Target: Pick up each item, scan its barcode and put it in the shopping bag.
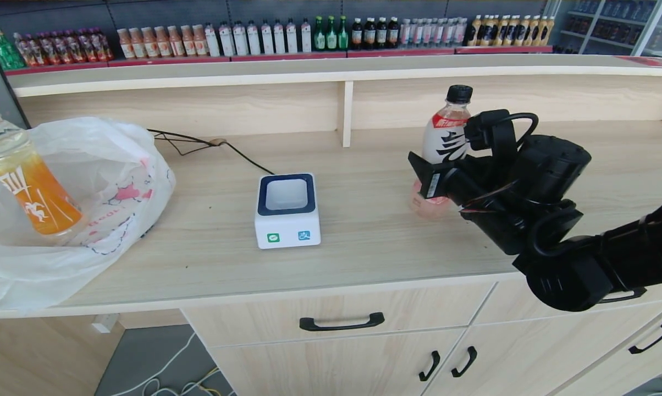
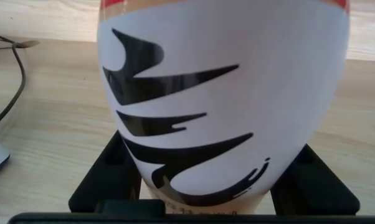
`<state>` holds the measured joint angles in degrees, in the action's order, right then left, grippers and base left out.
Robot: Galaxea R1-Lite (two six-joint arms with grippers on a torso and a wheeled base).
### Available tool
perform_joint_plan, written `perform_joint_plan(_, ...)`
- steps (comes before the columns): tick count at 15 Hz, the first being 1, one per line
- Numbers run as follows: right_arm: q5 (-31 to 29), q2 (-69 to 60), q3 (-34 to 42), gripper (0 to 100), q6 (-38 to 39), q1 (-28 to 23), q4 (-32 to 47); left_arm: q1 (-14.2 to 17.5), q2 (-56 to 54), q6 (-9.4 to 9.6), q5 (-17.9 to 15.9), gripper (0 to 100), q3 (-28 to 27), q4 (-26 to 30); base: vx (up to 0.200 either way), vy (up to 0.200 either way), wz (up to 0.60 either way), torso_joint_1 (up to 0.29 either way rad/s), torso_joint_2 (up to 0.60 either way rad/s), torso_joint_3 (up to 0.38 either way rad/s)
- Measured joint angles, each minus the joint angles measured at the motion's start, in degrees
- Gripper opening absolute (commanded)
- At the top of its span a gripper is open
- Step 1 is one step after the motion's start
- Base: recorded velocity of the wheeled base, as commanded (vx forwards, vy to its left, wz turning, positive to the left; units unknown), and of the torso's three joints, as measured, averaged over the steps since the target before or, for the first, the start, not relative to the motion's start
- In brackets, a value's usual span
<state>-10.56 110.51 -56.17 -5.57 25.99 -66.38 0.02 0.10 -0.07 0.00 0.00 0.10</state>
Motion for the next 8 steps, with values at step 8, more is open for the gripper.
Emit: perform_joint_plan(8,0.0,-3.4,0.7,0,-3.3,1.3,-0.2,0.0,0.0,0.00,0.0,100,0.0,0.0,0.000,0.000,0.00,0.000,0.00,0.000)
